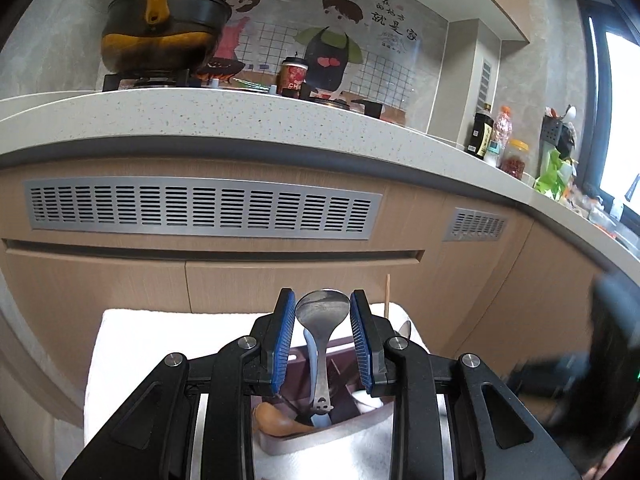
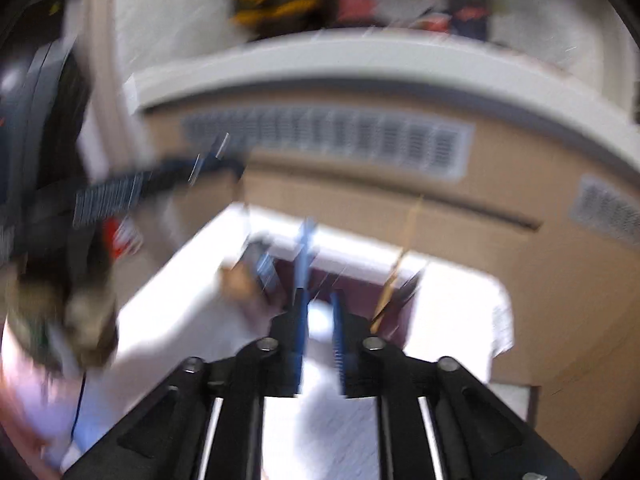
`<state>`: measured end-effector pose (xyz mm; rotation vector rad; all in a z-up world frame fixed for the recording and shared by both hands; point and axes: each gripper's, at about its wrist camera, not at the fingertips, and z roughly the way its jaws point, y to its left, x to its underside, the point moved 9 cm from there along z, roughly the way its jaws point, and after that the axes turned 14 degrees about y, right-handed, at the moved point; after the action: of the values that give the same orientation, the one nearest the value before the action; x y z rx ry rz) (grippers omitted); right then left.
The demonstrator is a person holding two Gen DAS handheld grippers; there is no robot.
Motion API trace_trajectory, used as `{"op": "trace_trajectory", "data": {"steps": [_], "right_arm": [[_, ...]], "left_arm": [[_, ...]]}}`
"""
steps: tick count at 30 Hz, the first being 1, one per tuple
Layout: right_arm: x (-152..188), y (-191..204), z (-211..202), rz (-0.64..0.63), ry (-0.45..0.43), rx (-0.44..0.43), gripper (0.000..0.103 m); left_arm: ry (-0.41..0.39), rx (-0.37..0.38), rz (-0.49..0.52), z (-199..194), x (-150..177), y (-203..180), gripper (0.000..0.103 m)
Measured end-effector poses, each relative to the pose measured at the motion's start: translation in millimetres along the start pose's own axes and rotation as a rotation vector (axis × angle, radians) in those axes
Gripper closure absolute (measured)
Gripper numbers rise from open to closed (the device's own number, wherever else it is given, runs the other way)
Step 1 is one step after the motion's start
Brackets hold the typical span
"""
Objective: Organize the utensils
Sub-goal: 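Carry the chopstick and steel spoon over the maroon caddy and release them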
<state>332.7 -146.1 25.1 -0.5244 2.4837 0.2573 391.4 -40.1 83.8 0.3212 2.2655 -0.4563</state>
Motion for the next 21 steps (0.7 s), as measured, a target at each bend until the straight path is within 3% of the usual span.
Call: {"op": "trace_trajectory", "data": {"steps": [6,12,14,16,21], "right_arm": [[64.6,58.8,76.0,-0.135,0.229,-0.126,0.079],[93.0,88.6,134.1,-0.206,0.363,-0.139,0.080],[95.5,90.8,145.5,-0.223,0.378,-0.101,0.082],[95.8,92.4,148.3,-0.247,0.358,-0.040,0.098],[91.2,86.4,129.8,-0.192,0.338,-0.010,0.099]], "left_arm": [[-0.018,-0.019,-0.011,-21.4,3.1,6.1,0.074],[-0.027,-0.039,-0.018,-38.8,9.7,11.0,0.074],[-0.028,-0.044,-0.015,-41.7,10.5,11.6,0.074],[-0.031,-0.050,-0.015,-45.1,11.9,11.8,0.074],[-0.040,-0.049,-0.017,-50.4,12.0,11.7,0.074]]}}
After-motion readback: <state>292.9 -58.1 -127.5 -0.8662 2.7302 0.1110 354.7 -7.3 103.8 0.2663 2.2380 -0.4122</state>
